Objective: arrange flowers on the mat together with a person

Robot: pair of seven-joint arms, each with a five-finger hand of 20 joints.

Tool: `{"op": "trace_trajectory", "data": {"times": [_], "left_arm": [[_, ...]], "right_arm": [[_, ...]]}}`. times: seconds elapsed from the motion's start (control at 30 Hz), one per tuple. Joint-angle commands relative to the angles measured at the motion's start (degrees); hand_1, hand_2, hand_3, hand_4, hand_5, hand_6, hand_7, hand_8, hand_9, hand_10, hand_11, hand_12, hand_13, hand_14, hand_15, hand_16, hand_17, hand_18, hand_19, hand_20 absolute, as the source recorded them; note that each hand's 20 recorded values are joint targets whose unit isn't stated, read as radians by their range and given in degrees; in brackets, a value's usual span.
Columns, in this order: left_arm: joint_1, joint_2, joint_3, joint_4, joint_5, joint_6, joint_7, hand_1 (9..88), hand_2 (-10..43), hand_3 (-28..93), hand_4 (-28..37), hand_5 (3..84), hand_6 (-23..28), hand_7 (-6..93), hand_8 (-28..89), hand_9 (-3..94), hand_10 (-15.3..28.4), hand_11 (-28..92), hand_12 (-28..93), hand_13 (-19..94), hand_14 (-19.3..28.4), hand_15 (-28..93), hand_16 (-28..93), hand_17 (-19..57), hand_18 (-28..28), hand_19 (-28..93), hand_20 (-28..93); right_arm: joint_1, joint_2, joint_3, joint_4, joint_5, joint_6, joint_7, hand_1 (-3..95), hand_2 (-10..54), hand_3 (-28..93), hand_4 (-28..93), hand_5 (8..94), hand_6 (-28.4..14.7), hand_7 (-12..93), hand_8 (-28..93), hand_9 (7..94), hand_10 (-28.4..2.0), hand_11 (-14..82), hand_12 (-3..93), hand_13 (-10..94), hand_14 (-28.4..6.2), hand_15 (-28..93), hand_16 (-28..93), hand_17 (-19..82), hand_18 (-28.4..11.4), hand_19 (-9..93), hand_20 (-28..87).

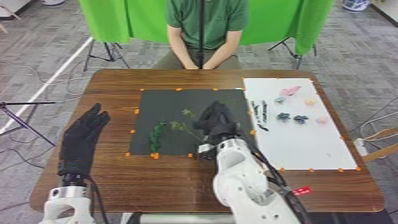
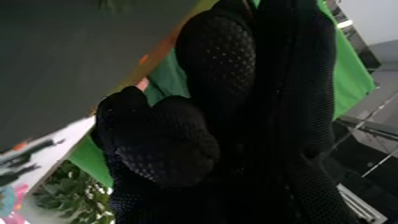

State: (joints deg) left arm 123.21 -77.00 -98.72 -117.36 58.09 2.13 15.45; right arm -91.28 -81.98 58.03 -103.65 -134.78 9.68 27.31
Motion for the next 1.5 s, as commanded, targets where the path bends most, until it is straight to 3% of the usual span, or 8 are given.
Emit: {"op": "trace_trajectory", "data": {"times": [0.03, 0.17, 0.6, 1.23, 1.5], "left_arm": [[0.8, 0.15, -0.04, 0.26, 0.17, 0.19, -0.92, 21.0, -3.2, 68, -26.9, 43.9, 2.7, 7.9, -6, 43.2, 12.4, 11, 12, 32, 14.1, 9, 1, 6.2, 9.6, 2, 16], [0.9, 0.21, -0.04, 0.12, 0.01, 0.21, -0.85, 21.1, -3.4, 68, -26.7, 44.0, 2.7, 7.9, -6, 43.2, 12.3, 11, 12, 32, 14.0, 9, 1, 6.2, 9.7, 2, 16], [-0.1, 0.26, 1.18, 0.81, 0.17, -0.62, -1.23, 21.4, -3.5, 68, -26.6, 43.9, 2.8, 7.6, -6, 43.2, 12.3, 11, 12, 32, 14.0, 9, 1, 6.1, 9.8, 2, 16], [-0.4, 0.06, 1.37, 0.98, 0.25, -0.94, -0.97, 21.5, -3.5, 68, -26.3, 43.8, 2.8, 7.7, -6, 43.2, 12.2, 11, 12, 32, 14.0, 9, 1, 6.0, 9.9, 2, 16], [-0.4, -0.16, 1.36, 0.93, 0.35, -1.17, -0.98, 21.8, -3.9, 68, -26.0, 43.8, 2.6, 7.8, -6, 43.1, 12.2, 11, 12, 32, 14.0, 9, 1, 6.0, 10.0, 2, 16]], "right_arm": [[-1.0, -1.3, -1.8, 0.9, 0.2, 0.2, 0.4, 89.3, -9.5, -28, 39, 93.7, 2.0, 20, 7, 93.7, -9.8, 44.4, 13.9, 94, -1.6, 66, 21, 55, -19.7, 93, 33], [-0.7, -1.3, -2.7, 0.9, 1.3, -0.5, 0.8, 89.0, -9.5, -28, 39, 93.6, 1.9, 20, 7, 93.7, -9.8, 44.4, 13.9, 94, -1.5, 66, 21, 56, -19.6, 93, 33], [0.3, -2.2, -3.6, 3.4, 2.3, 0.9, -0.5, 88.8, -9.5, -28, 38, 93.0, 1.7, 20, 7, 93.7, -9.4, 43.3, 13.8, 94, -1.3, 64, 21, 56, -19.1, 93, 31], [1.1, -2.7, -2.8, 4.6, 5.7, 2.9, -2.4, 82.6, -9.5, -28, 32, 91.3, 1.1, 19, 6, 93.7, -9.7, 40.8, 13.7, 94, -1.5, 63, 21, 57, -18.9, 93, 29], [0.4, -1.6, -1.6, 1.7, 5.9, 2.7, -3.2, 78.9, -9.5, -28, 30, 90.6, 0.8, 18, 6, 93.7, -9.9, 40.2, 13.8, 94, -1.7, 62, 21, 57, -19.2, 92, 29]]}}
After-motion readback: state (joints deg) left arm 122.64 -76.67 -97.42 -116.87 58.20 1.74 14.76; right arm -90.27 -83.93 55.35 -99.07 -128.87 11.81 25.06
